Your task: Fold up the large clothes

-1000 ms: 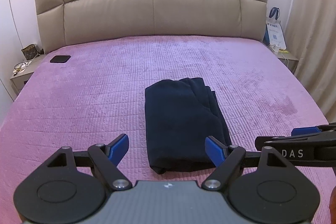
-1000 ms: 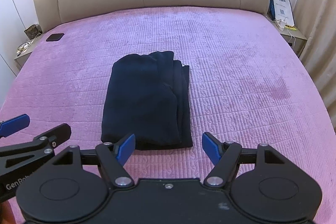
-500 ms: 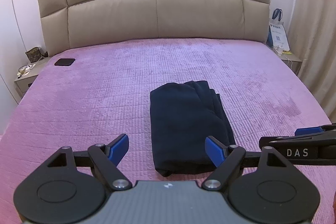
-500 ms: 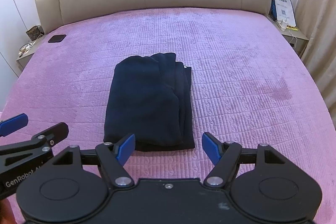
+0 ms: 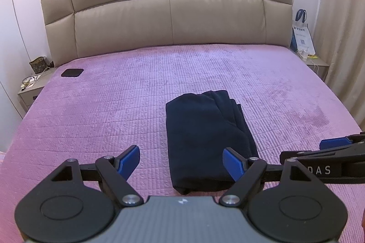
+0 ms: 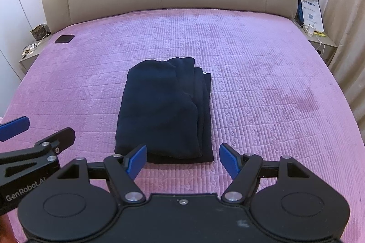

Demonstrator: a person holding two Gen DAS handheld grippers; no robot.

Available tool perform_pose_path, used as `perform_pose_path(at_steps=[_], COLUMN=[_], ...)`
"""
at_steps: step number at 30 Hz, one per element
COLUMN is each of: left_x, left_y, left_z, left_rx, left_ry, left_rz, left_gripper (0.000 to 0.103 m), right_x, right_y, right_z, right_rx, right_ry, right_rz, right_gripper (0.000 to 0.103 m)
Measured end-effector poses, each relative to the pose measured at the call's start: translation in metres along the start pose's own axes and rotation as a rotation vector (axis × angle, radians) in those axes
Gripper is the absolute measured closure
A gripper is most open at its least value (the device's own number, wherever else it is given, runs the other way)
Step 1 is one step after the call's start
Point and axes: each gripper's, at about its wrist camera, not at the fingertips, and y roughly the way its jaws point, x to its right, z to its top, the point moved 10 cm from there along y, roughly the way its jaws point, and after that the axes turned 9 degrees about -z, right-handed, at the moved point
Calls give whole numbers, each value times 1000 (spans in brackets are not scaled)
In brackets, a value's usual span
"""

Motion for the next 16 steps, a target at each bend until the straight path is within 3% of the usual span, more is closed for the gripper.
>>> perform_pose_path(at_steps=[7, 16], left_x=[-4, -3], left_y=[0, -4], left_z=[2, 4], left_rx=[6, 49], left_ry=[-37, 16], left_rz=[-28, -18], left_gripper=[21, 22], right_x=[-3, -5], right_y=[2, 4], right_z=[-2, -4], right_rx=[-8, -14], right_ry=[-5, -10], right_rz=[-1, 3], right_gripper=[20, 20])
